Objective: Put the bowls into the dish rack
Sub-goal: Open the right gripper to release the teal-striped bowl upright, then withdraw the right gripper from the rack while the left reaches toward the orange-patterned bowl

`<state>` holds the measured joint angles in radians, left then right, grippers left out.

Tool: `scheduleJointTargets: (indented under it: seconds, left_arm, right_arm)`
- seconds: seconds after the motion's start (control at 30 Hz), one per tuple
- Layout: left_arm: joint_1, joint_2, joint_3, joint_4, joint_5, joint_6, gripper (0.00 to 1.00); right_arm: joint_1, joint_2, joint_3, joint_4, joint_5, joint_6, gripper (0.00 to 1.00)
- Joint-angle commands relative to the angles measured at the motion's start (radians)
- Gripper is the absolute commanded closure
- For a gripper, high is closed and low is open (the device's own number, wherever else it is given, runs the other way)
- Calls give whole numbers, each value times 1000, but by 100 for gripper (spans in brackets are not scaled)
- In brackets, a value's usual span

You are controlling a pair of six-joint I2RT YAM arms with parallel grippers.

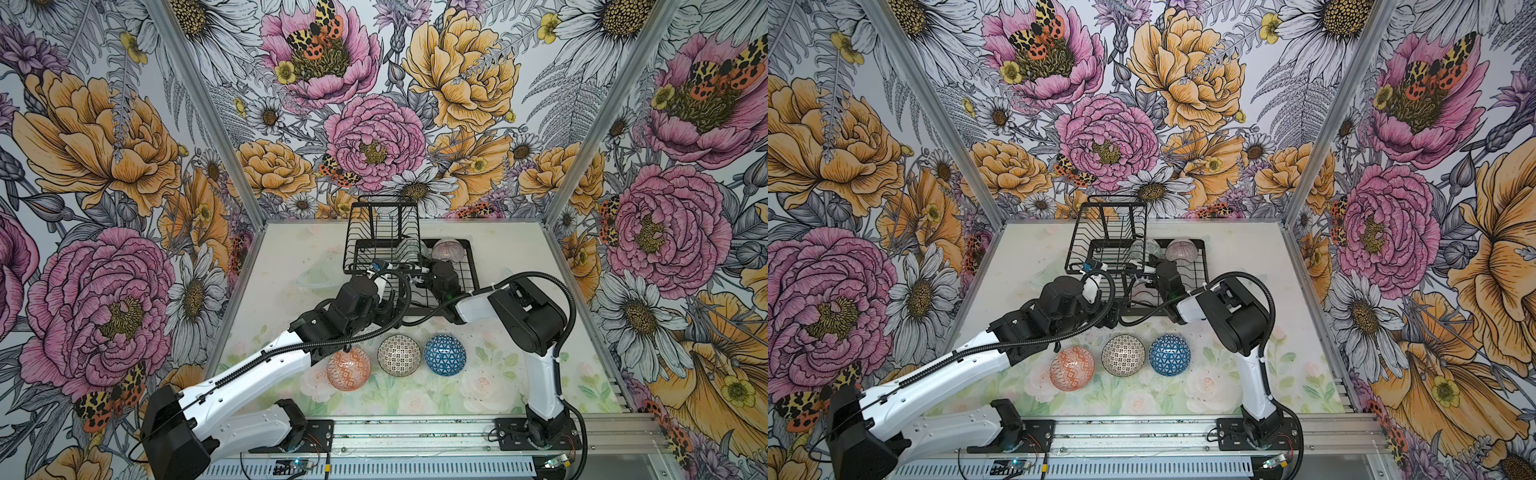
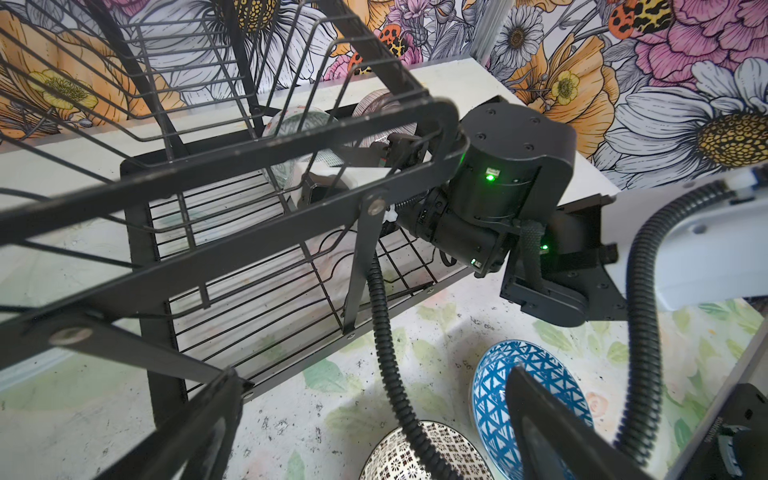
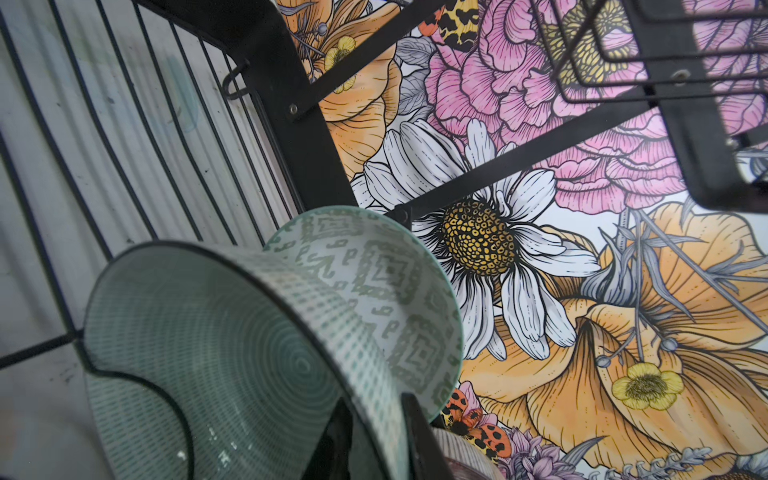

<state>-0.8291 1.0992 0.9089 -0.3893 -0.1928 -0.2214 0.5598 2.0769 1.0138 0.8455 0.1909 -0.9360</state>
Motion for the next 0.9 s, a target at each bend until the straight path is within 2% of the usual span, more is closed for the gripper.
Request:
scheduleJointTargets:
  seconds: [0.0, 0.13, 0.2, 0.27, 0.33, 0.4, 0.53, 0.87]
  left_arm:
    - [-10, -17, -11, 6, -8, -15, 1]
    - [-13, -17, -12, 5, -9, -16, 1]
    - [-15, -18, -12, 1, -42, -16, 1]
    - [-14, -21, -13, 0, -46, -16, 1]
    - [-16, -25, -13, -5, -50, -15, 1]
    - [-15, -30, -13, -10, -56, -12, 1]
    - [-12, -37, -11, -22, -62, -6, 1]
    - [3, -57, -17, -47, -67, 1, 1]
  right_arm:
    - [9, -50, 9, -17, 29, 7, 74]
    - [9, -77, -4, -19, 32, 6, 70]
    - [9, -94, -15, -24, 36, 7, 65]
    - [9, -118, -27, -36, 37, 9, 49]
    - [9, -144, -42, -54, 40, 15, 22]
    - [9, -169, -62, -59, 45, 26, 10]
    - [9, -221, -106, -88, 58, 34, 5]
    - [5, -343, -229, -123, 92, 52, 1]
